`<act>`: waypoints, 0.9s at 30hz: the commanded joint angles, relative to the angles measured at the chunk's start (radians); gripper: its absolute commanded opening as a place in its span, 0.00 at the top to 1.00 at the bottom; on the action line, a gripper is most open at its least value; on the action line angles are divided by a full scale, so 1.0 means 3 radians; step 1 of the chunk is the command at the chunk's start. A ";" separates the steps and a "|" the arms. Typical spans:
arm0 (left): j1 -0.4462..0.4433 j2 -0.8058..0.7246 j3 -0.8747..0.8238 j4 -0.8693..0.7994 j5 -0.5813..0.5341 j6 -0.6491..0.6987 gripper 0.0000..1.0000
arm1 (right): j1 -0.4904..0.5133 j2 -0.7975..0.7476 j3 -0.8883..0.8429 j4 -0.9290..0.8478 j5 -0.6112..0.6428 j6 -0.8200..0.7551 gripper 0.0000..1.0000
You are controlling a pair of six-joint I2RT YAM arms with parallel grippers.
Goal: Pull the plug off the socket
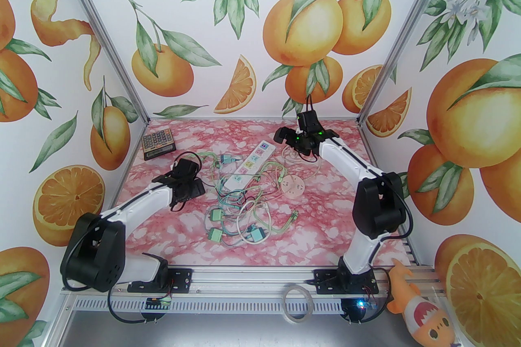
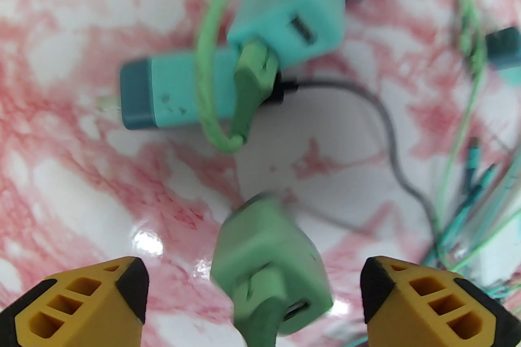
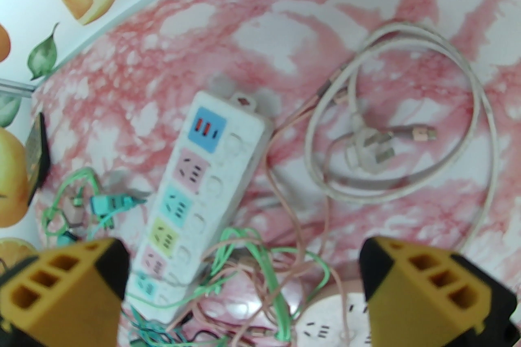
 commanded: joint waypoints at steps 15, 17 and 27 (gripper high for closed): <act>0.0703 -0.0688 0.0129 0.0797 -0.1155 0.1200 0.00 | -0.0103 -0.1441 -0.1823 0.0812 0.2240 -0.1113 0.00; 0.0764 -0.0689 0.0045 0.0975 -0.1175 0.1287 0.00 | -0.0110 -0.1476 -0.1925 0.0931 0.2290 -0.1182 0.00; 0.1098 0.0223 -0.0791 0.3204 -0.0165 0.1994 0.00 | -0.0188 -0.1315 -0.3456 0.3886 0.2170 -0.1828 0.00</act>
